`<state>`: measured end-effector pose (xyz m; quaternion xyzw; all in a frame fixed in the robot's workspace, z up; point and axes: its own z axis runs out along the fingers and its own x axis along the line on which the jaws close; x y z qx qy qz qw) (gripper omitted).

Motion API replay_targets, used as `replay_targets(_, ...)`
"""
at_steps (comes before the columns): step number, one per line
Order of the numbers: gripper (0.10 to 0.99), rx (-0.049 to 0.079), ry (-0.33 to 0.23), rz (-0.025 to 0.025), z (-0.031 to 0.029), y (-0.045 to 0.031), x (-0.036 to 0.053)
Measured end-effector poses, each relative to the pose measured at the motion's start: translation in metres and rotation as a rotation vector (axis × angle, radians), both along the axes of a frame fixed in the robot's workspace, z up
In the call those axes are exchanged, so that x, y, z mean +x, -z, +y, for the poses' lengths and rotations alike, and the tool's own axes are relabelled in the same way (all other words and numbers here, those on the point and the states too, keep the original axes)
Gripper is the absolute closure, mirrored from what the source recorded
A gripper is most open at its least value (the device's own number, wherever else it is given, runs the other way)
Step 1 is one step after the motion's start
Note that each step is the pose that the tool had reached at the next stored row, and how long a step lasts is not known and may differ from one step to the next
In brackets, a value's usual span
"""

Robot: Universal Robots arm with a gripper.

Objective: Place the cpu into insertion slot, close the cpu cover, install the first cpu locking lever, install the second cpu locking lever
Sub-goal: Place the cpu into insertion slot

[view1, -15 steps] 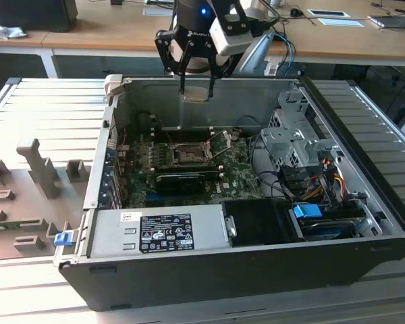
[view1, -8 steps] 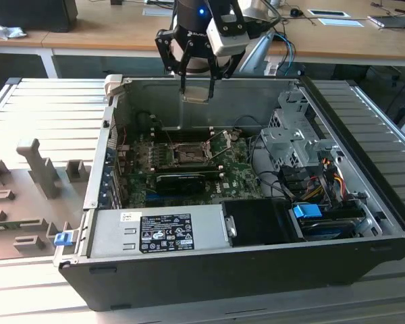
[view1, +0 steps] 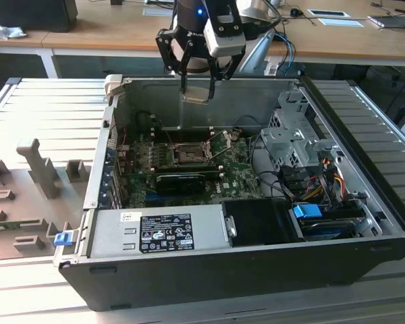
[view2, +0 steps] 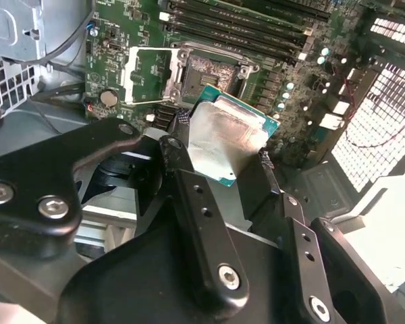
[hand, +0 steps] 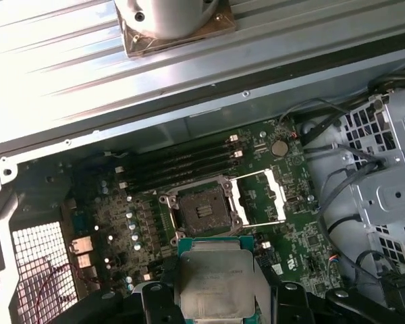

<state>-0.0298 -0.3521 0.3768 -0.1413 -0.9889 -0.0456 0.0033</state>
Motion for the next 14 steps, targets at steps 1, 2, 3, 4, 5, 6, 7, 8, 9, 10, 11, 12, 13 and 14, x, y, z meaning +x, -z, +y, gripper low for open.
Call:
replay_targets(1,0.557,0.0,0.01,0.0,0.0,0.0001,0.0)
replay_targets(2,0.557,0.0,0.018,0.0,0.0,0.0002,0.0)
replay_targets(3,0.557,0.0,0.025,0.0,0.0,0.0003,0.0)
replay_targets(4,0.557,0.0,0.035,0.0,0.0,0.0004,0.0)
replay_targets(5,0.557,0.0,0.044,0.0,0.0,0.0005,0.0)
replay_targets(6,0.557,0.0,0.053,0.0,0.0,0.0006,0.0)
replay_targets(7,0.557,0.0,0.058,0.0,0.0,0.0006,0.0)
replay_targets(8,0.557,0.0,0.065,0.0,0.0,0.0007,0.0)
replay_targets(9,0.557,0.0,0.072,0.0001,0.0,0.0008,0.0)
replay_targets(10,0.557,0.0,0.077,0.0,0.0,0.0009,0.0)
replay_targets(11,0.557,0.0,0.084,0.0,0.0,0.001,0.0)
replay_targets(12,0.557,0.0,0.091,0.0,0.0,0.0011,0.0)
replay_targets(13,0.557,0.0,0.1,0.0,0.0,0.0012,0.0)
replay_targets(14,0.557,0.0,0.109,0.0,0.0,0.0013,0.0)
